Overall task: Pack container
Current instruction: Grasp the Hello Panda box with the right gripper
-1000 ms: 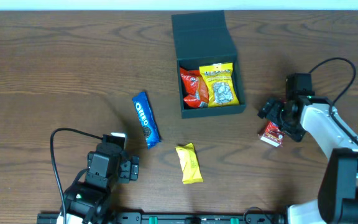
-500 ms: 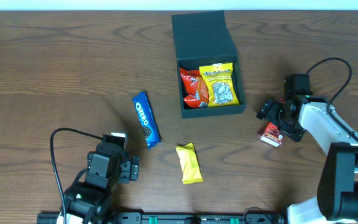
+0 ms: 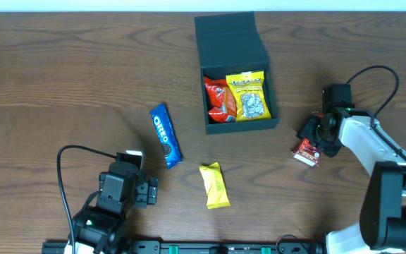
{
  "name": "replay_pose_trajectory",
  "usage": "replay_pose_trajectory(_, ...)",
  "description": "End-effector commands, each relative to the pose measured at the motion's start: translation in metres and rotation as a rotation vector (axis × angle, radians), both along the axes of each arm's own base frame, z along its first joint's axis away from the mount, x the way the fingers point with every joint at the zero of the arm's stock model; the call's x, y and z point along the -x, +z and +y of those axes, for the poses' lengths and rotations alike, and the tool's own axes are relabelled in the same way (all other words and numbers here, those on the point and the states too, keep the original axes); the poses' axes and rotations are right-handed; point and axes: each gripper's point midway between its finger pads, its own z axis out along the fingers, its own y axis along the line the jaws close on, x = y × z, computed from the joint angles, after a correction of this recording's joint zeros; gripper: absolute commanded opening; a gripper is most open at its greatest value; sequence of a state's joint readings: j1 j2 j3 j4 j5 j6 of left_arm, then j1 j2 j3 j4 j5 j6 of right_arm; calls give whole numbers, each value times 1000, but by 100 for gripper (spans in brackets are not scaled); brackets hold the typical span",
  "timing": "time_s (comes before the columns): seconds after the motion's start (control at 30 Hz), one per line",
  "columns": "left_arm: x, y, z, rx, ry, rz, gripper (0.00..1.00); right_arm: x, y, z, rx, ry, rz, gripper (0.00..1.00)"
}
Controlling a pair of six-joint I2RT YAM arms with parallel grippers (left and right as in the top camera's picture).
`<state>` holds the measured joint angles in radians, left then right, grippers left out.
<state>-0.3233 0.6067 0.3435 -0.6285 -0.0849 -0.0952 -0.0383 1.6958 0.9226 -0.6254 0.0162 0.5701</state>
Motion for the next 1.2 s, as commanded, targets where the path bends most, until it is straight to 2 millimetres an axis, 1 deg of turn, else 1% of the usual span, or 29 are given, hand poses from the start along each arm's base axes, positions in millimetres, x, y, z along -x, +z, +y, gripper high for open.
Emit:
replay_pose_trajectory(0.0,0,0,1,-12,-8,-2,95,3,-3,-2,2,-3,15,58)
replay_pose_trajectory(0.17,0,0,1,-12,-8,-2,96,3,-3,-2,2,-3,16,53)
replay_pose_trajectory(0.27,0,0,1,-13,-8,-2,95,3,-3,-2,2,-3,17,45)
replay_pose_trajectory(0.53,0,0,1,-13,-8,-2,96,5,-3,-2,2,-3,22,38)
replay_pose_trajectory(0.63,0,0,1,-13,-8,-2,95,5,-3,-2,1,-3,25,37)
replay_pose_trajectory(0.83,0,0,1,-12,-8,-2,95,6,-4,-2,1,-3,29,31)
replay_pose_trajectory(1.1,0,0,1,-13,-8,-2,95,7,-4,-2,1,-4,32,30)
replay_pose_trajectory(1.17,0,0,1,-13,-8,-2,95,7,-4,-2,1,-4,31,28)
